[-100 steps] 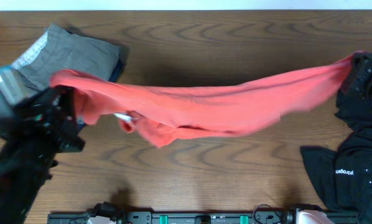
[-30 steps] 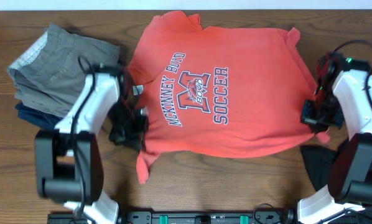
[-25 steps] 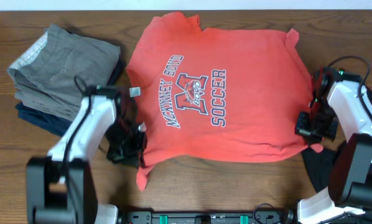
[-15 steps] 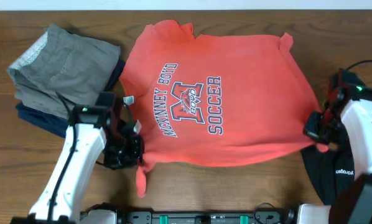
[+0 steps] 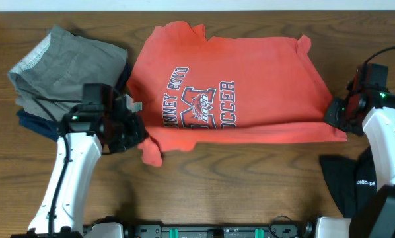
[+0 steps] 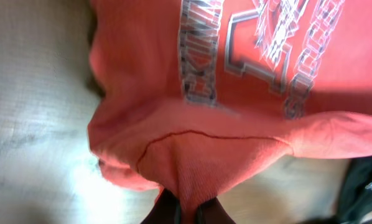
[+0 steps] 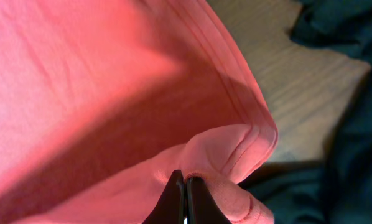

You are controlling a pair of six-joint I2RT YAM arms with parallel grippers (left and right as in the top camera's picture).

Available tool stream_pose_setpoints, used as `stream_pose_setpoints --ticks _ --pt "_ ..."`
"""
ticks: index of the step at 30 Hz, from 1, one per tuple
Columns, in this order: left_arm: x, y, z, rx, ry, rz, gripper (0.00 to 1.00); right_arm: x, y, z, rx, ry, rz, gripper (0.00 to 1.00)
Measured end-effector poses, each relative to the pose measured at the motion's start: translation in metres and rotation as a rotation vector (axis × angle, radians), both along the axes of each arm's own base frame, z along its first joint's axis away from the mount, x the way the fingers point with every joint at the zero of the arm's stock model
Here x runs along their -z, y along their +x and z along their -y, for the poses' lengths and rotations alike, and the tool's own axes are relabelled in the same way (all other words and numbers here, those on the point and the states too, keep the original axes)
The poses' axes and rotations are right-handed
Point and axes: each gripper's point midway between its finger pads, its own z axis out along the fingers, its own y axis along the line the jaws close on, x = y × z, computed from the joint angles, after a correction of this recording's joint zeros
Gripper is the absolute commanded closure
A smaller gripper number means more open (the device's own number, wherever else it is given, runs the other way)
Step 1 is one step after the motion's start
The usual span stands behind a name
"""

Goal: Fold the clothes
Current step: 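Pull the shirt hem toward the robot with both grippers to flatten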

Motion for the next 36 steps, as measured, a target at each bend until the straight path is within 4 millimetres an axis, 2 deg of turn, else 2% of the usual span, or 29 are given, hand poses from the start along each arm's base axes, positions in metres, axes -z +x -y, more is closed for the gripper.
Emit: stream_pose_setpoints --ticks 5,13,14,15,16,17,18,19,21,22,25,29,33,36 --pt "0.000 0.020 -0.009 -0.064 -0.059 0.033 0.94 0.009 0.019 0.004 -0.004 -0.005 0.038 0.99" --pt "0.023 0.048 -0.011 -0.082 -0.094 0.038 0.93 0.029 0.039 0.007 -0.013 -0.004 0.056 0.99" --pt "0.027 0.052 -0.011 -0.085 -0.095 0.039 0.93 0.033 0.041 0.007 -0.013 -0.002 0.054 0.98" --pt "0.030 0.055 -0.011 -0.085 -0.097 0.042 0.91 0.036 0.043 0.008 -0.013 -0.001 0.053 0.89" --pt "0.032 0.059 -0.011 -0.086 -0.100 0.047 0.83 0.038 0.045 0.008 -0.012 -0.001 0.055 0.78" --pt "0.034 0.064 -0.011 -0.085 -0.102 0.062 0.59 0.041 0.048 0.009 -0.009 -0.003 0.061 0.64" --pt "0.034 0.069 -0.012 -0.081 -0.101 0.084 0.37 0.042 0.050 0.010 -0.015 -0.007 0.065 0.54" --pt "0.034 0.073 -0.012 -0.081 -0.105 0.098 0.27 0.044 0.052 0.010 -0.017 -0.009 0.070 0.47" --pt "0.030 0.079 -0.009 -0.075 -0.123 0.127 0.16 0.044 0.054 0.011 -0.016 -0.011 0.075 0.43" --pt "0.027 0.080 -0.007 -0.068 -0.141 0.136 0.15 0.045 0.054 0.011 -0.018 -0.010 0.073 0.42" --pt "0.021 0.077 0.003 -0.041 -0.211 0.136 0.15 0.047 0.048 0.009 -0.020 -0.002 0.047 0.43" --pt "0.018 0.058 0.014 -0.023 -0.274 0.058 0.15 0.052 0.029 0.004 -0.020 0.019 -0.033 0.43" --pt "0.026 0.025 0.018 -0.001 -0.275 -0.078 0.15 0.057 0.009 -0.002 -0.021 0.045 -0.113 0.43" --pt "0.036 0.005 0.014 0.006 -0.211 -0.167 0.15 0.058 -0.002 -0.006 -0.022 0.064 -0.157 0.43"
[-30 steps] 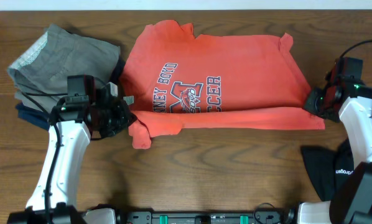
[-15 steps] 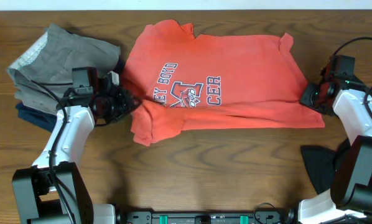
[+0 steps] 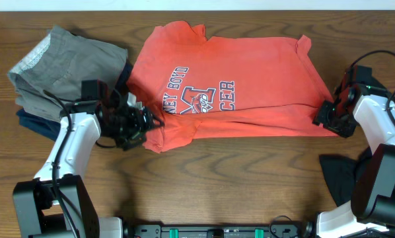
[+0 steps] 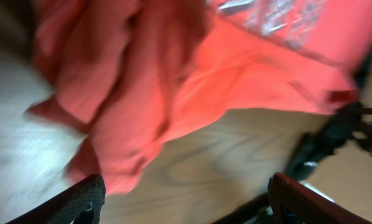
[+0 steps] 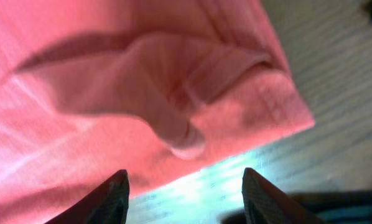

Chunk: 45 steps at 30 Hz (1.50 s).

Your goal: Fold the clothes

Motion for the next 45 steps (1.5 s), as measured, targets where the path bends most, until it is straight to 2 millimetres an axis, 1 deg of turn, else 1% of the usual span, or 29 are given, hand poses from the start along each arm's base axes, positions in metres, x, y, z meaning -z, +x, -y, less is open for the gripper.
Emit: stream_pose_setpoints --ticks 1,3,9,12,14,17,19,20,22,23,25,27,30,31,33,35,37,38,39,40,41,42,43,45 --pt "0.004 -0.005 -0.003 0.007 0.033 -0.022 0.15 0.000 -0.001 0.000 0.000 0.002 -0.005 0.43" --pt "0.009 -0.009 -0.007 0.022 0.088 -0.035 0.15 0.000 -0.001 -0.001 0.000 0.004 -0.006 0.44" --pt "0.019 -0.010 -0.012 0.074 0.211 -0.022 0.15 0.000 -0.002 -0.001 0.000 0.006 -0.008 0.44" --pt "0.023 -0.007 -0.012 0.100 0.262 0.004 0.16 0.000 -0.002 -0.001 0.000 0.006 -0.009 0.44" --pt "0.025 -0.006 -0.009 0.119 0.279 0.017 0.20 0.000 -0.002 -0.001 0.000 0.006 -0.009 0.44" --pt "0.028 -0.008 -0.004 0.142 0.295 0.021 0.30 0.000 -0.002 -0.001 0.000 0.006 -0.010 0.44" --pt "0.029 -0.009 -0.001 0.161 0.303 0.026 0.30 0.000 -0.002 -0.001 0.000 0.006 -0.010 0.44" --pt "0.030 -0.010 0.000 0.167 0.307 0.025 0.33 0.000 -0.002 -0.001 0.000 0.006 -0.010 0.44" --pt "0.032 -0.013 0.003 0.176 0.310 0.020 0.45 0.000 -0.002 -0.001 0.000 0.006 -0.010 0.44" --pt "0.033 -0.013 0.003 0.177 0.312 0.019 0.54 0.000 -0.002 -0.001 0.000 0.006 -0.010 0.44" --pt "0.034 -0.011 0.004 0.180 0.313 0.027 0.78 0.000 -0.002 -0.001 0.000 0.006 -0.010 0.44" --pt "0.035 -0.008 0.004 0.174 0.314 0.032 0.93 0.000 -0.002 -0.001 0.000 0.007 -0.010 0.44" --pt "0.034 -0.004 0.007 0.168 0.297 0.047 0.94 0.000 -0.003 -0.001 0.000 0.007 -0.010 0.44" --pt "0.032 -0.002 0.010 0.166 0.275 0.060 0.94 0.000 -0.003 -0.001 0.000 0.007 -0.011 0.44" --pt "0.024 0.010 0.024 0.160 0.194 0.117 0.94 0.000 -0.003 -0.001 0.000 0.007 -0.012 0.44" --pt "0.008 0.032 0.041 0.159 0.087 0.226 0.94 0.000 -0.003 -0.001 0.000 0.007 -0.012 0.44" --pt "-0.020 0.066 0.061 0.149 -0.041 0.401 0.94 0.000 -0.003 -0.002 0.000 0.007 -0.013 0.44" --pt "-0.039 0.086 0.070 0.142 -0.098 0.509 0.76 0.000 -0.003 -0.001 0.000 0.007 -0.012 0.44" --pt "-0.060 0.102 0.077 0.138 -0.151 0.607 0.43 0.001 -0.003 -0.001 0.000 0.007 -0.013 0.44" --pt "-0.080 0.116 0.080 0.122 -0.190 0.694 0.36 0.001 -0.003 -0.002 0.000 0.007 -0.013 0.44" --pt "-0.100 0.128 0.083 0.103 -0.225 0.767 0.28 0.001 -0.003 -0.002 0.000 0.008 -0.013 0.44" --pt "-0.113 0.135 0.083 0.084 -0.248 0.806 0.16 0.001 -0.003 -0.002 0.000 0.008 -0.013 0.44" --pt "-0.126 0.142 0.082 0.052 -0.273 0.835 0.01 0.001 -0.004 -0.002 0.000 0.008 -0.014 0.44" --pt "-0.134 0.148 0.077 -0.003 -0.303 0.821 0.02 0.001 -0.004 -0.002 0.000 0.008 -0.016 0.44"
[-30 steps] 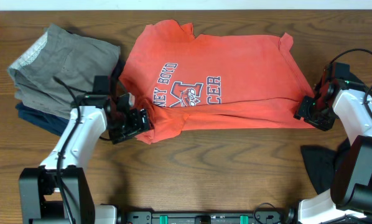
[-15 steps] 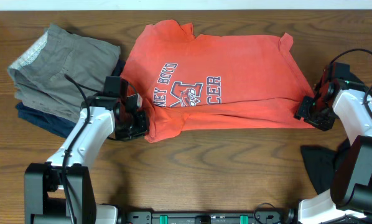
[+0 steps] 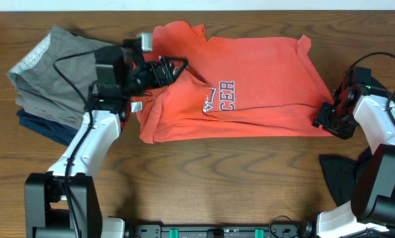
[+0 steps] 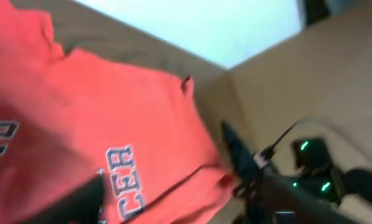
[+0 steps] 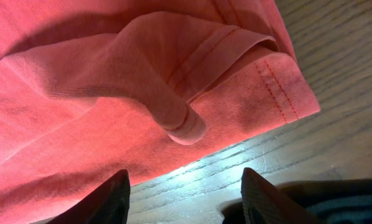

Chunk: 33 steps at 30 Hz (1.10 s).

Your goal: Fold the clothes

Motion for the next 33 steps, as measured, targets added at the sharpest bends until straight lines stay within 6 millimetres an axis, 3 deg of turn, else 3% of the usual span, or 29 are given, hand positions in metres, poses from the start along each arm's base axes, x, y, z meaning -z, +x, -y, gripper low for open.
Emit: stream_pose_setpoints --ticks 4,8,9,12,13,18,27,33 --pt "0.025 -0.012 -0.010 -0.027 -0.035 -0.209 0.02 0.000 0.000 0.000 0.000 0.000 -0.001 0.44" --pt "0.086 -0.072 -0.015 0.007 0.053 -0.585 0.02 0.000 -0.001 0.000 0.000 0.001 -0.003 0.44" --pt "0.099 -0.088 -0.018 0.011 0.088 -0.657 0.02 0.001 -0.001 0.000 0.000 0.001 -0.003 0.48" --pt "0.131 -0.126 -0.036 0.003 0.267 -0.794 0.02 0.001 0.000 -0.003 -0.014 0.013 0.000 0.72" --pt "0.136 -0.131 -0.042 0.002 0.312 -0.800 0.02 0.001 0.000 -0.004 -0.023 0.023 0.003 0.74" --pt "0.149 -0.134 -0.059 0.006 0.465 -0.753 0.02 -0.001 0.012 -0.015 -0.055 0.086 0.058 0.61" --pt "0.154 -0.137 -0.069 0.031 0.554 -0.722 0.02 -0.022 0.028 -0.016 -0.075 0.098 0.106 0.59" --pt "0.156 -0.137 -0.072 0.027 0.574 -0.718 0.02 -0.019 0.024 0.001 -0.074 -0.004 0.082 0.57"
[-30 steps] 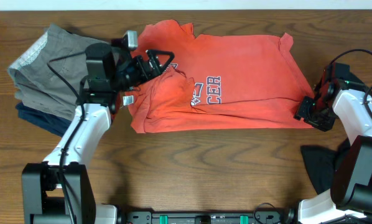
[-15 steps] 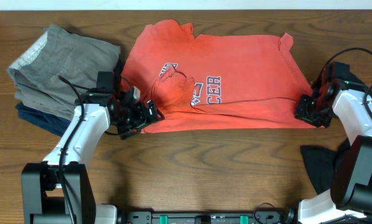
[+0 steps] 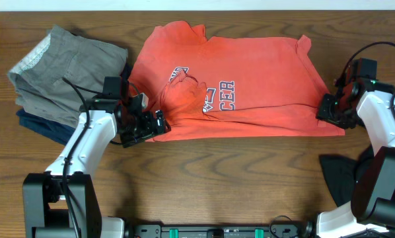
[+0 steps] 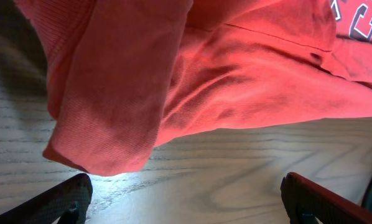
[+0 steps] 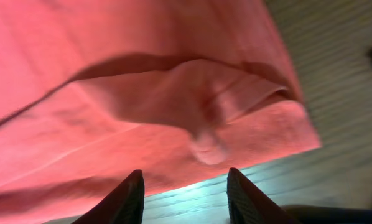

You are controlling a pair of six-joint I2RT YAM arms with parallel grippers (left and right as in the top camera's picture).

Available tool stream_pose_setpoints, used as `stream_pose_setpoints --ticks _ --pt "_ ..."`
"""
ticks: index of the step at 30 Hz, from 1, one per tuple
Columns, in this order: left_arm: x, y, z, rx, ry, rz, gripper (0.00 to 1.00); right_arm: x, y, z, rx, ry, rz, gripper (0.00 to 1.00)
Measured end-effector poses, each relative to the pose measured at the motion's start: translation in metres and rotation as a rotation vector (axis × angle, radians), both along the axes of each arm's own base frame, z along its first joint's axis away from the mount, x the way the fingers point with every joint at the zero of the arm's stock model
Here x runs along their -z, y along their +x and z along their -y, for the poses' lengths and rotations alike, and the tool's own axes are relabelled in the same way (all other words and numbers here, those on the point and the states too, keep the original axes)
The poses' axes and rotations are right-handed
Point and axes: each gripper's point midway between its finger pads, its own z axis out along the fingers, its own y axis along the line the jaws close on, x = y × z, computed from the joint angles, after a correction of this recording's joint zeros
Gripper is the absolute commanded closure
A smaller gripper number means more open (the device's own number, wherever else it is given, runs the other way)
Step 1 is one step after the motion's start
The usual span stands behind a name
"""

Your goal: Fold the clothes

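An orange T-shirt [image 3: 257, 79] with a printed chest lies across the middle of the table, its lower edge doubled over. A puckered lump of cloth covers the left part of the print. My left gripper [image 3: 150, 125] is open at the shirt's lower left corner; in the left wrist view the left gripper [image 4: 186, 208] has only bare wood between its fingers, and the shirt's folded corner [image 4: 111, 124] lies just ahead. My right gripper [image 3: 329, 109] is open at the lower right corner. In the right wrist view the right gripper [image 5: 185, 199] sits over the table edge of the hem [image 5: 236, 118].
A pile of grey shorts [image 3: 62, 63] on a navy garment lies at the far left, close to my left arm. A black garment [image 3: 343, 178] lies at the near right, beside my right arm.
My left gripper was raised over the shirt's upper left and is now low at the lower left corner, still open. The shirt's left side sits bunched over the print. My right gripper shifted slightly.
Both grippers were shut on the shirt's lower corners. Then both were open and the lower edge lay folded in. The left gripper then stood high over the upper left, and now is down by the lower left corner, open, with the right open at its corner.
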Motion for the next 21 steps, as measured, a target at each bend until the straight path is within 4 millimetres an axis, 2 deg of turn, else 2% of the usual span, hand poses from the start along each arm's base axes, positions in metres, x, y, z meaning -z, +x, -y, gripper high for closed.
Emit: stream_pose_setpoints --ticks 4,8,14,19,21 --pt "0.000 0.000 -0.001 -0.001 0.005 0.001 0.02 0.006 -0.008 0.008 0.006 -0.053 -0.029 0.59" --pt "0.001 0.000 -0.001 -0.001 0.006 0.000 0.02 0.009 -0.007 0.012 0.007 -0.075 -0.031 0.64" --pt "0.000 0.000 -0.001 -0.001 0.006 0.001 0.02 0.015 -0.007 0.013 0.006 -0.076 -0.041 0.64" --pt "0.000 0.000 -0.001 -0.001 0.006 0.001 0.02 0.029 -0.007 0.011 0.001 -0.068 -0.072 0.66" --pt "0.001 0.000 -0.001 -0.001 0.006 0.000 0.02 0.036 -0.006 0.010 -0.003 -0.064 -0.082 0.72"
